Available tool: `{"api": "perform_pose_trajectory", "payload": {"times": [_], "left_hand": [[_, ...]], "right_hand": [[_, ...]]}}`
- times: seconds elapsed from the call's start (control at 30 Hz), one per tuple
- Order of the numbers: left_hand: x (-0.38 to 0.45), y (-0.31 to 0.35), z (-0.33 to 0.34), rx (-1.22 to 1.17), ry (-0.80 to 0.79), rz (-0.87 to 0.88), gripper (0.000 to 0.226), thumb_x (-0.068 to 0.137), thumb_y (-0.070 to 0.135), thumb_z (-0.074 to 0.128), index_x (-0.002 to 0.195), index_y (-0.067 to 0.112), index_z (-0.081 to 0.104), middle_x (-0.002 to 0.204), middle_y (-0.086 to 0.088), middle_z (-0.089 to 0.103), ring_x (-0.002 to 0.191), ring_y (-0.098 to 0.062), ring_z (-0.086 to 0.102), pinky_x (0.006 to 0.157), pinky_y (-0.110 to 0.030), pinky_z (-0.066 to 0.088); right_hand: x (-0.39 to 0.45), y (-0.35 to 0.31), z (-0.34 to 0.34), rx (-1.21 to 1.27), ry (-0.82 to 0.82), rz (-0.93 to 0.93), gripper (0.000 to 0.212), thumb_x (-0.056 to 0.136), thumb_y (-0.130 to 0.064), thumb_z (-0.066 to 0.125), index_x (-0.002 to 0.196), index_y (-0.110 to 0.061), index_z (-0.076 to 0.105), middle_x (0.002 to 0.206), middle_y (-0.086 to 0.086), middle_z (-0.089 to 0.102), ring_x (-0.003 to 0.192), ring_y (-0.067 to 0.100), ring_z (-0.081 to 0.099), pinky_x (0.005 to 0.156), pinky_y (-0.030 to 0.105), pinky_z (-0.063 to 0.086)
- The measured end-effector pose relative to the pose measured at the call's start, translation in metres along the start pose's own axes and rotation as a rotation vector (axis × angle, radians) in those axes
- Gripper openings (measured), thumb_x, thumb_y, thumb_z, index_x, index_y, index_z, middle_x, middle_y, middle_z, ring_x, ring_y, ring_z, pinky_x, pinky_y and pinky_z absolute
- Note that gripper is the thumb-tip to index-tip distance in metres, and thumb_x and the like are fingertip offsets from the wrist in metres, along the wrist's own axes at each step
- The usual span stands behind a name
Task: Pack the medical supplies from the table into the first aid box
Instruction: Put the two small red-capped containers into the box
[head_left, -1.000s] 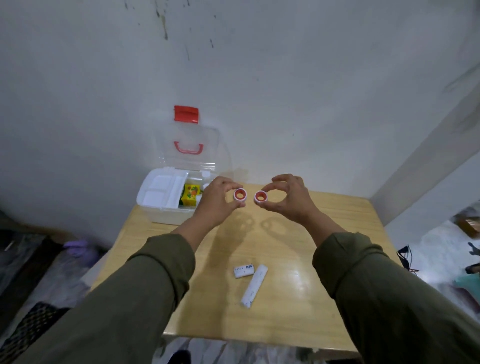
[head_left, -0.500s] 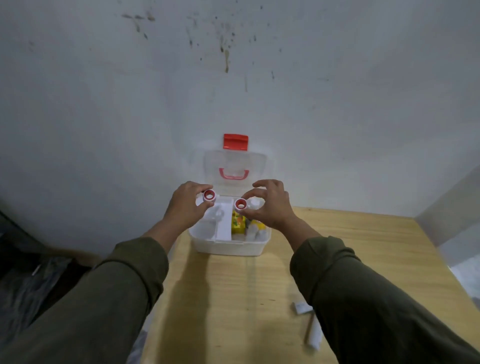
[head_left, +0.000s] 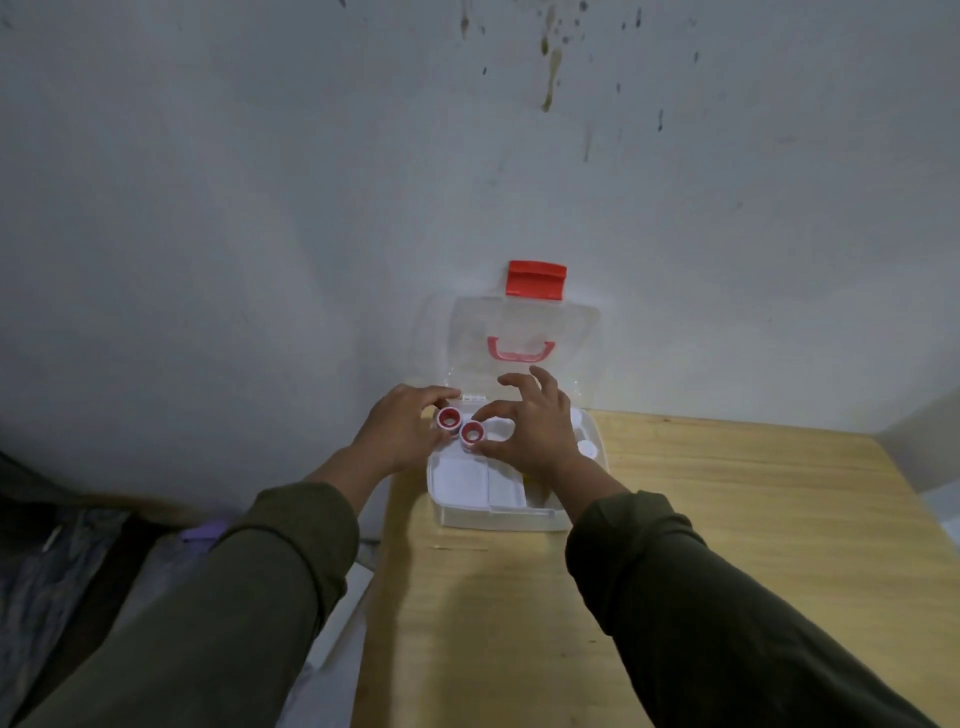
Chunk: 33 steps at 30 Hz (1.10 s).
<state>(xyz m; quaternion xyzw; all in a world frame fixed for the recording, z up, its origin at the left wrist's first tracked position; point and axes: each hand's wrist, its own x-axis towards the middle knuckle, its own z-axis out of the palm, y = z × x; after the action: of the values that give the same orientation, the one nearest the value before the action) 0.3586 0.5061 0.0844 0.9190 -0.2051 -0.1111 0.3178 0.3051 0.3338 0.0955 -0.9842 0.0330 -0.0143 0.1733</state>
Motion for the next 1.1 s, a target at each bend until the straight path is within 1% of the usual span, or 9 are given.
{"api": "perform_pose_trajectory", "payload": {"times": [0.17, 0.43, 0.53, 0.67, 0.77, 0.83, 0.9, 1.03, 1.1], "left_hand": [[0.007, -0.005, 0.001, -0.012, -0.033, 0.008, 0.048, 0.081, 0.035, 0.070, 0.127, 0.027, 0.057, 0.130, -0.002, 0.059, 0.115, -0.022, 0.052, 0.095, -0.032, 0.042], [0.007, -0.008, 0.002, -0.051, -0.031, 0.013, 0.046, 0.082, 0.030, 0.069, 0.126, 0.027, 0.058, 0.132, -0.003, 0.057, 0.117, -0.022, 0.052, 0.096, -0.031, 0.041], [0.002, -0.003, 0.002, -0.076, 0.051, -0.016, 0.041, 0.083, 0.031, 0.068, 0.123, 0.029, 0.059, 0.131, -0.001, 0.057, 0.117, -0.023, 0.053, 0.096, -0.031, 0.040], [-0.009, 0.017, 0.001, -0.100, 0.194, 0.013, 0.039, 0.085, 0.021, 0.064, 0.123, 0.024, 0.058, 0.129, -0.003, 0.057, 0.120, -0.023, 0.051, 0.099, -0.029, 0.038], [-0.022, 0.040, 0.006, -0.095, 0.292, 0.091, 0.035, 0.086, 0.018, 0.062, 0.120, 0.020, 0.060, 0.122, -0.002, 0.061, 0.118, -0.021, 0.051, 0.095, -0.027, 0.038], [-0.034, 0.057, 0.015, -0.112, 0.331, 0.132, 0.032, 0.085, 0.017, 0.062, 0.117, 0.019, 0.061, 0.116, -0.001, 0.063, 0.114, -0.020, 0.052, 0.091, -0.027, 0.043], [-0.048, 0.075, 0.030, -0.125, 0.359, 0.186, 0.031, 0.083, 0.017, 0.063, 0.113, 0.019, 0.063, 0.111, -0.001, 0.065, 0.110, -0.020, 0.053, 0.089, -0.035, 0.049], [-0.080, 0.115, 0.073, -0.091, 0.380, 0.281, 0.028, 0.079, 0.018, 0.068, 0.107, 0.015, 0.065, 0.105, -0.003, 0.067, 0.105, -0.024, 0.056, 0.087, -0.026, 0.039], [-0.098, 0.134, 0.099, -0.076, 0.345, 0.305, 0.030, 0.078, 0.020, 0.069, 0.107, 0.013, 0.065, 0.104, -0.004, 0.067, 0.102, -0.025, 0.056, 0.088, -0.030, 0.041]], "right_hand": [[0.005, 0.001, 0.008, -0.033, -0.046, 0.021, 0.034, 0.074, -0.054, 0.069, 0.104, -0.036, 0.070, 0.149, -0.002, 0.036, 0.143, 0.027, 0.012, 0.115, 0.051, 0.008], [0.004, 0.002, 0.004, -0.059, -0.078, 0.021, 0.037, 0.076, -0.051, 0.068, 0.110, -0.036, 0.068, 0.150, -0.004, 0.035, 0.144, 0.027, 0.011, 0.116, 0.050, 0.011], [-0.004, 0.006, -0.009, -0.054, -0.035, 0.006, 0.039, 0.078, -0.047, 0.068, 0.114, -0.035, 0.064, 0.149, -0.003, 0.036, 0.144, 0.027, 0.010, 0.116, 0.048, 0.014], [-0.020, 0.024, -0.034, -0.044, 0.020, 0.039, 0.044, 0.077, -0.044, 0.069, 0.119, -0.033, 0.060, 0.147, -0.001, 0.037, 0.143, 0.027, 0.012, 0.113, 0.047, 0.017], [-0.045, 0.049, -0.051, -0.038, 0.059, 0.072, 0.047, 0.075, -0.045, 0.071, 0.119, -0.033, 0.060, 0.144, 0.000, 0.040, 0.141, 0.027, 0.015, 0.111, 0.045, 0.021], [-0.068, 0.069, -0.059, -0.037, 0.079, 0.098, 0.049, 0.074, -0.046, 0.071, 0.120, -0.032, 0.059, 0.142, 0.000, 0.041, 0.141, 0.028, 0.016, 0.109, 0.045, 0.023], [-0.095, 0.087, -0.065, -0.043, 0.069, 0.130, 0.051, 0.074, -0.046, 0.071, 0.121, -0.032, 0.058, 0.142, 0.000, 0.041, 0.141, 0.027, 0.015, 0.109, 0.045, 0.023], [-0.158, 0.123, -0.070, -0.040, 0.019, 0.200, 0.053, 0.073, -0.048, 0.072, 0.121, -0.033, 0.057, 0.142, -0.002, 0.038, 0.140, 0.024, 0.016, 0.109, 0.043, 0.023], [-0.188, 0.141, -0.068, -0.023, -0.004, 0.249, 0.053, 0.072, -0.050, 0.071, 0.121, -0.033, 0.057, 0.142, -0.002, 0.039, 0.139, 0.022, 0.018, 0.107, 0.043, 0.025]]}}
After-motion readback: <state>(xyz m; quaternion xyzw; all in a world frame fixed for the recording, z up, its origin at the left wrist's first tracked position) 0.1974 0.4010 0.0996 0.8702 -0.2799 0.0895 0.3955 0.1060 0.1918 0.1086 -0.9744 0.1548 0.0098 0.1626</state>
